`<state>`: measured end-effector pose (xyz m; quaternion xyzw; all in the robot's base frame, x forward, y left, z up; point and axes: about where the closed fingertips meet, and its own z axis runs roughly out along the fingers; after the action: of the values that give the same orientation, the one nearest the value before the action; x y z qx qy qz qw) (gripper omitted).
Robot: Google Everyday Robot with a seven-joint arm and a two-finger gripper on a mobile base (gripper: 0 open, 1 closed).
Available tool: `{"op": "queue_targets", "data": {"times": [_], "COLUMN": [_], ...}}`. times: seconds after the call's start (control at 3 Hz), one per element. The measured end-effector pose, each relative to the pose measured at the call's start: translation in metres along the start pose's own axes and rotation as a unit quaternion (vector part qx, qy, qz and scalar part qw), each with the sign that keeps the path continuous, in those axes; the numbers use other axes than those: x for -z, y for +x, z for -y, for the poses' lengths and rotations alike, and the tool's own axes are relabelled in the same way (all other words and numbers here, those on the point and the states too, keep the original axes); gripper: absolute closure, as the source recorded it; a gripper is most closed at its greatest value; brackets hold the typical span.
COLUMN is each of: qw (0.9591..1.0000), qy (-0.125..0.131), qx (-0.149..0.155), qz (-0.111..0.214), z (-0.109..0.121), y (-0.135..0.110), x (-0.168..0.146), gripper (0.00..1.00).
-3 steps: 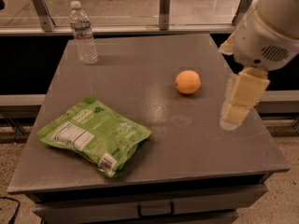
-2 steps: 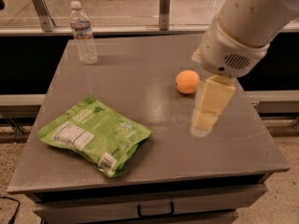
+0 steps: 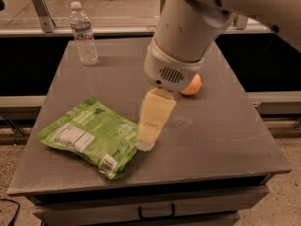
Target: Move green rice chip bag near orange
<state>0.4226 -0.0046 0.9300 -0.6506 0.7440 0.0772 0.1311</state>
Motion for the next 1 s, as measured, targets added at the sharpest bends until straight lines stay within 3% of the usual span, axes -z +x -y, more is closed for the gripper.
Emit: {"op": "queue_targets", "data": {"times": [0.33,1.0], "qw": [0.9997,0.9981], "qy": [-0.006,0.002], "qx": [-0.024,-0.049], "qz": [-0.002,-0.037], "z": [-0.005,-0.01], "y": [-0.024,-0.036], "x": [-0.022,-0.061], "gripper": [0.0,0.0]}}
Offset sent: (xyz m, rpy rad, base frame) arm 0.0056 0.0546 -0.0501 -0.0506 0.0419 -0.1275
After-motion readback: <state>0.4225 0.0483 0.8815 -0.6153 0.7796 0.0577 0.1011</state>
